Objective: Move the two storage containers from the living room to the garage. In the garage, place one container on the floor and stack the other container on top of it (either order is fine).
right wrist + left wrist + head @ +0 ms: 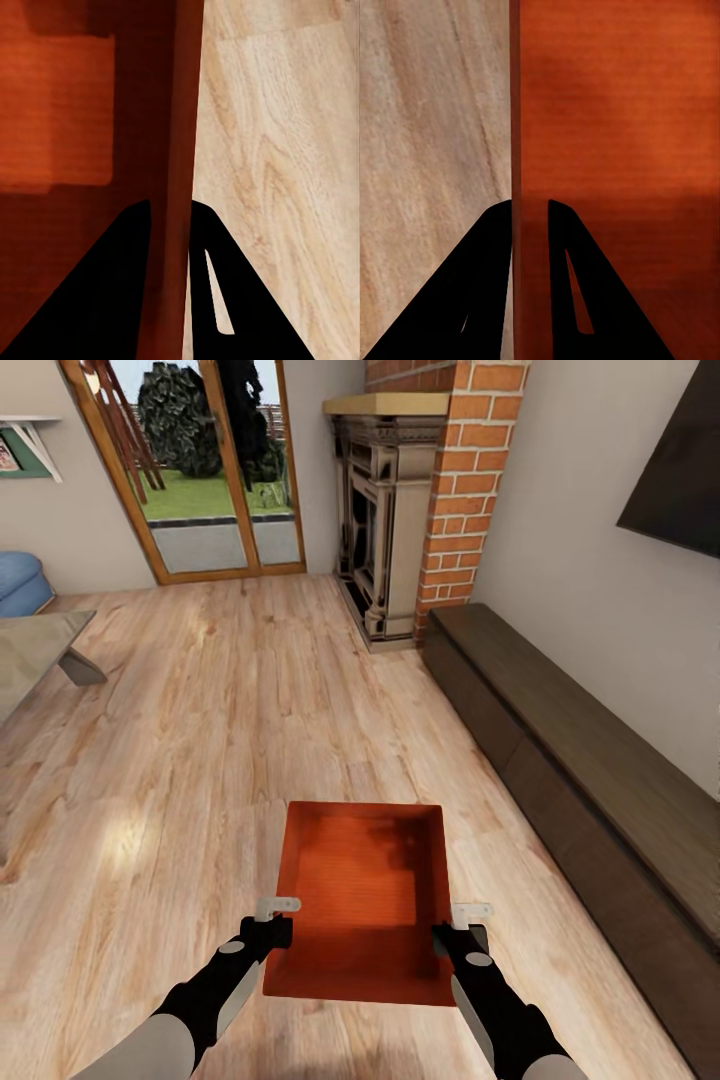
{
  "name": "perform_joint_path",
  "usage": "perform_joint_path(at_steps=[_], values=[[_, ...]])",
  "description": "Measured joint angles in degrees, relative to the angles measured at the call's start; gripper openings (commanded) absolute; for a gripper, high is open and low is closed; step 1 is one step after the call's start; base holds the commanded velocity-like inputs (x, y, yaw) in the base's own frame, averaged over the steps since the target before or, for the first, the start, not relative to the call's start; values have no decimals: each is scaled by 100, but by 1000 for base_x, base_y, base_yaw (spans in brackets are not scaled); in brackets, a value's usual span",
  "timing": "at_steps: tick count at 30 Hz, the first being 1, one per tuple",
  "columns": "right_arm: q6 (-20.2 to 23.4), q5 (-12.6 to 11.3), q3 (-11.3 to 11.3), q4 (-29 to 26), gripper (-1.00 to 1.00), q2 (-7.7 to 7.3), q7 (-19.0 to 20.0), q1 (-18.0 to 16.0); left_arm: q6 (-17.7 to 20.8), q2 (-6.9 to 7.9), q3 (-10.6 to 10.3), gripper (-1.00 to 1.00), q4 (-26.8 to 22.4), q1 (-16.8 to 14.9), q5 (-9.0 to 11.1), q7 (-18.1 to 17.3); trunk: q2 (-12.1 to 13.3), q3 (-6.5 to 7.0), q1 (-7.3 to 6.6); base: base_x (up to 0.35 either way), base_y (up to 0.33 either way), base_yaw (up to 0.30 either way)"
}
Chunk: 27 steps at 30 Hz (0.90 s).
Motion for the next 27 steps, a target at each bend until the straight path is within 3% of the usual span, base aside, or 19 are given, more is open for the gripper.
perform_joint_path(at_steps=[3,27], values=[[0,0,0,0,-100,0,0,0,1,0,0,-100,-1,0,0,0,120,81,-66,0,0,0],[-4,4,4,3,-100,0,-3,-1,-22,0,-1,-100,18,0,10,-4,122,253,-67,0,0,0]])
